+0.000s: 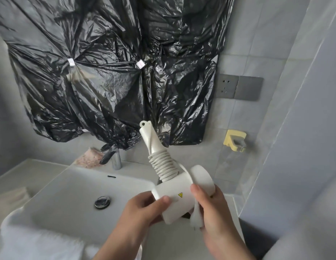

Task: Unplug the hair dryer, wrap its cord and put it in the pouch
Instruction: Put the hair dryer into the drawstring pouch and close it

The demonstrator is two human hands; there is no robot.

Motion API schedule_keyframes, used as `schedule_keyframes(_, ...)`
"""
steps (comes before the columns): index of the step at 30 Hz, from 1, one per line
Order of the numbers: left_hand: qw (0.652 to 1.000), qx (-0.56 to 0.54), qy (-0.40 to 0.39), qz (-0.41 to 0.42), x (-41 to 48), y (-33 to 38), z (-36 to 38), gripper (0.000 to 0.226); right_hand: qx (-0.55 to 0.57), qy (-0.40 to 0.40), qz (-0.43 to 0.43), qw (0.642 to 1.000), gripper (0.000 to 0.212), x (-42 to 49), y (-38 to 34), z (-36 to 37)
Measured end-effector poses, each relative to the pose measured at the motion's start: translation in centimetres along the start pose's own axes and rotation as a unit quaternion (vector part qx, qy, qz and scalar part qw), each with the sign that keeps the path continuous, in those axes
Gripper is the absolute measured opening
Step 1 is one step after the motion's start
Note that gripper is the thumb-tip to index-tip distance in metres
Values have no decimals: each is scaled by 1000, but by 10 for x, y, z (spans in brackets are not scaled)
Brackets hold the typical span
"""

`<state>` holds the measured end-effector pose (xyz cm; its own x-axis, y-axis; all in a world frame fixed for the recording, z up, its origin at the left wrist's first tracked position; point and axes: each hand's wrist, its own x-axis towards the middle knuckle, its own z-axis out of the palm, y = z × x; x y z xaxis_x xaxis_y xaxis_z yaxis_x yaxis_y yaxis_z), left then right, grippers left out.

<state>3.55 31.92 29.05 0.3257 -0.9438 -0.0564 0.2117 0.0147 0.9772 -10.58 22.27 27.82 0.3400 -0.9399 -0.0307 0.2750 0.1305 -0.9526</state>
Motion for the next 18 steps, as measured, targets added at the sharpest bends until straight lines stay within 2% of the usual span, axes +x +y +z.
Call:
schedule_keyframes(2, 1000, 10, 16, 11, -4, -4, 3, 48, 5, -29, 8, 1000, 95, 5, 3, -1)
schedule_keyframes(6, 996, -1, 81, 40, -25, -6, -8, 44, -13, -116, 30, 993, 88, 8, 19, 12)
schedule_keyframes(11, 985, -2, 167, 39, -57, 1, -46, 52, 33, -245, 56, 967, 68, 1, 33, 60)
schedule_keyframes(15, 971, -2, 236, 41, -83, 8, -85, 46, 55, -301, 67, 950, 84, -5, 49, 117)
schedule_keyframes(18, 963, -12, 265, 52, -101, 14, -115, 43, 82, -371, 91, 921, 88, -13, 61, 159)
